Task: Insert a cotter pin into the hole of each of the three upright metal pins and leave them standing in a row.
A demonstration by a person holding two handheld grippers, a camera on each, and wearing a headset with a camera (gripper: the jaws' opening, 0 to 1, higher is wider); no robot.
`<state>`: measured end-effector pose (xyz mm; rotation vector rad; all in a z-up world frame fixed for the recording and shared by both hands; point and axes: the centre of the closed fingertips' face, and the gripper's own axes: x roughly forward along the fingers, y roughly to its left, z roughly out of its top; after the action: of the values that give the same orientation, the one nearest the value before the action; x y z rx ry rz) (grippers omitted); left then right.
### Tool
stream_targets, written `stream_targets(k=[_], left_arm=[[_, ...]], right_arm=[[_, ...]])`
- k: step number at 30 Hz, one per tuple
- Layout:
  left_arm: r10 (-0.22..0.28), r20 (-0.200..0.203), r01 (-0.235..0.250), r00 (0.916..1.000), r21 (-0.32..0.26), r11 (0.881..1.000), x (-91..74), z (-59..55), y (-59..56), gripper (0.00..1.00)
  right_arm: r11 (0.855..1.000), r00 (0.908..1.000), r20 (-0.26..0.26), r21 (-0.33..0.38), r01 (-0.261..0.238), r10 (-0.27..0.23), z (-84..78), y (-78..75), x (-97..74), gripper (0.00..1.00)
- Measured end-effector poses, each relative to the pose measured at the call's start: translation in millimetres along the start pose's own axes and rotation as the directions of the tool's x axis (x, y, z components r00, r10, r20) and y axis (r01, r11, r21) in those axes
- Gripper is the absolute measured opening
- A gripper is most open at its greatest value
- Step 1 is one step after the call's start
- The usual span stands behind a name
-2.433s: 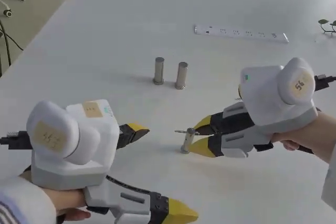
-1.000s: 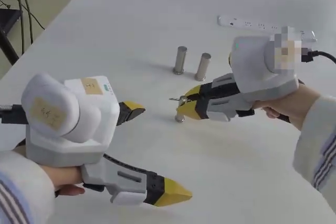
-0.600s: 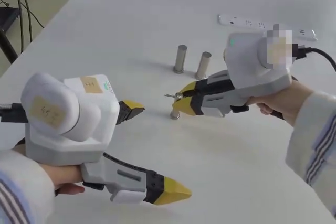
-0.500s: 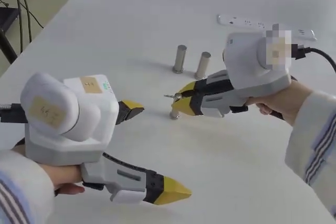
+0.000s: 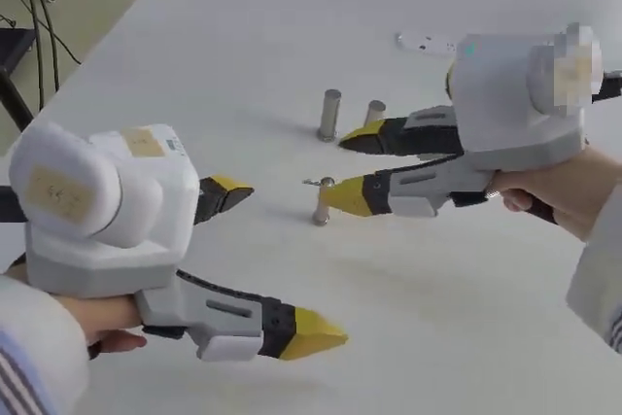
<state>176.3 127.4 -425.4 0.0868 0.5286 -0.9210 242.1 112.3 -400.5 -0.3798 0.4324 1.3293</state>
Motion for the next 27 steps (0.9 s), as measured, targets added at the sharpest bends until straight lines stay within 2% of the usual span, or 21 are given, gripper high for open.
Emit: stream_targets(k=[2,4,6,9,13,15,16,18,20,22,23,26,27], left_arm=[[0.003,0.015,-0.003,0.9999,-0.006,1.000,-2.5,4.3,1.0,0.99],[0.004,0.029,-0.003,0.9996,-0.018,1.000,-5.2,7.9,1.0,0.99],[-0.006,0.036,0.006,0.9993,-0.021,1.000,-8.8,10.5,-1.8,0.99],[-0.014,0.033,0.014,0.9994,-0.010,1.000,-13.1,13.2,-5.2,0.99],[-0.023,0.048,0.024,0.9986,-0.011,1.000,-15.5,17.7,-5.9,0.99],[-0.026,0.050,0.027,0.9984,-0.011,1.000,-15.8,18.4,-6.2,0.99],[-0.027,0.051,0.027,0.9984,-0.009,1.000,-15.9,18.6,-6.2,0.99],[-0.032,0.047,0.032,0.9984,-0.006,0.999,-15.9,17.8,-6.7,0.99],[-0.037,0.042,0.037,0.9984,-0.006,0.999,-15.8,16.8,-7.5,0.99],[-0.039,0.035,0.039,0.9986,-0.008,0.999,-15.9,15.3,-7.7,0.99],[-0.039,0.031,0.039,0.9988,-0.007,0.999,-15.9,14.7,-7.7,0.99],[-0.037,0.026,0.037,0.9990,0.006,0.999,-16.4,14.7,-6.5,0.99],[-0.032,0.027,0.032,0.9991,0.015,0.999,-16.7,15.5,-5.2,0.99]], right_arm=[[0.999,0.9985,0.051,0.041,0.017,-0.019,9.1,4.6,-13.7,0.50],[0.998,0.9956,0.085,0.048,0.034,-0.038,16.4,10.5,-29.5,0.52],[0.998,0.9943,0.094,0.051,0.045,-0.050,17.6,15.5,-41.6,0.57],[0.995,0.9918,0.094,0.066,0.080,-0.087,10.9,18.9,-63.2,0.67],[0.980,0.9808,0.144,0.172,0.105,-0.131,3.4,23.0,-81.2,0.73],[0.973,0.9773,0.141,0.191,0.130,-0.158,-3.6,24.3,-89.8,0.76],[0.965,0.9741,0.124,0.206,0.161,-0.189,-9.5,22.5,-94.3,0.78],[0.959,0.9728,0.096,0.215,0.187,-0.211,-18.5,21.9,-99.4,0.81],[0.948,0.9656,0.074,0.222,0.228,-0.249,-25.4,22.8,-105.5,0.85],[0.942,0.9628,0.064,0.233,0.241,-0.263,-30.3,26.8,-110.9,0.89],[0.937,0.9601,0.056,0.241,0.253,-0.274,-34.8,23.6,-115.5,0.90],[0.914,0.9472,0.026,0.272,0.301,-0.320,-45.1,22.9,-125.9,0.94],[0.894,0.9365,0.019,0.306,0.328,-0.350,-48.2,22.9,-131.4,0.95]])
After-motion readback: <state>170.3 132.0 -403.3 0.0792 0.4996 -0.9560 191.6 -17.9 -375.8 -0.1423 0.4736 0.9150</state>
